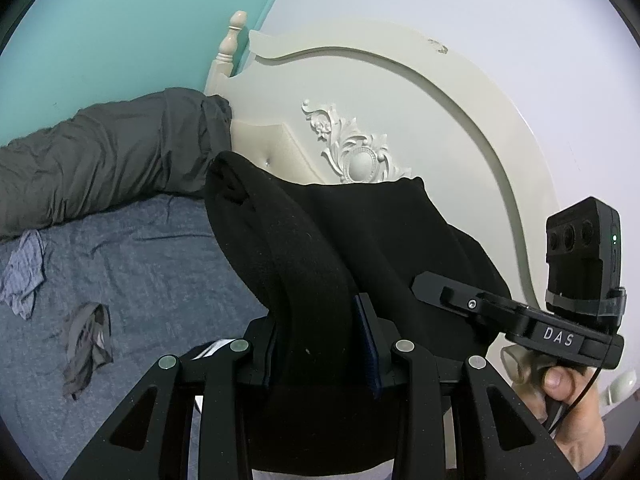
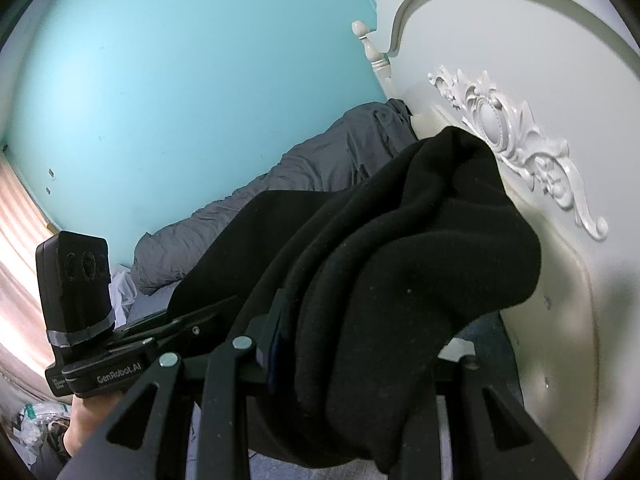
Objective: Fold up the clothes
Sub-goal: 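Lower the fleece bundle with both tools onto the folded clothes stack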
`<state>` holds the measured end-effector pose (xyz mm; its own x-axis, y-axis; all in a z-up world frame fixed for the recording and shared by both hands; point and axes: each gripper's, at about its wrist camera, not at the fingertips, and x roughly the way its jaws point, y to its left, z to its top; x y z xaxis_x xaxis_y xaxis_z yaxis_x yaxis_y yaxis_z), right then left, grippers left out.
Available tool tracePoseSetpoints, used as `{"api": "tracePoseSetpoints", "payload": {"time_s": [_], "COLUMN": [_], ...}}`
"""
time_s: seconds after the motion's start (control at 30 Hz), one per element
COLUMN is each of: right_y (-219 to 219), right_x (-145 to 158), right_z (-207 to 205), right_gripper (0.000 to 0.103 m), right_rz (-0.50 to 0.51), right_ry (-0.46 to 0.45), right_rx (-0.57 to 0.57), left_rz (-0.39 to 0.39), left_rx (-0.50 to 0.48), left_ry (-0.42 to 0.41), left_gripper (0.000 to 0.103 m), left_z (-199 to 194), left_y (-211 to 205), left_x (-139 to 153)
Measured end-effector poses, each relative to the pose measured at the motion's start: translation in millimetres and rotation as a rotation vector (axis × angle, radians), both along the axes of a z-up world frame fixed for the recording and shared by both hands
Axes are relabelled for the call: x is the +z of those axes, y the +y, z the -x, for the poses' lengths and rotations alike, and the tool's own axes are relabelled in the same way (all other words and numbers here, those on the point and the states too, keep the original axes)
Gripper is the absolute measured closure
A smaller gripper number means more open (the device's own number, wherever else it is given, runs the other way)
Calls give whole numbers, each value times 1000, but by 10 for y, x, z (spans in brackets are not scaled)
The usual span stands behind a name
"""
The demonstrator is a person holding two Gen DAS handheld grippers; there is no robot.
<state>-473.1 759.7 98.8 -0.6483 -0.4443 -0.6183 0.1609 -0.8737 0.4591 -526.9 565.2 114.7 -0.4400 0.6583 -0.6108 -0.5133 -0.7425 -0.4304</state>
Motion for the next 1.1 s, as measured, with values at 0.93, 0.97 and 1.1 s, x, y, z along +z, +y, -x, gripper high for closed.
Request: {"api": "tracePoseSetpoints", "payload": {"time_s": [0.93,0.97,1.1], "right_y": [436,455,517], "right_x": [-256,-343,-654], "right_z": [708,648,377], "right_gripper": [73,73,73], "right_rz": [-28,-13,25], "right_ry": [-73,-82,-122], "right_rx": [74,77,90], "left_rz": [74,80,91], "left_rx": [49,40,15], "left_ry": [-90,-92,-123], "left_gripper": [67,67,67], "left_z": [459,391,146], "left_y": [493,489,461], "left_x": [-462,-519,-736]}}
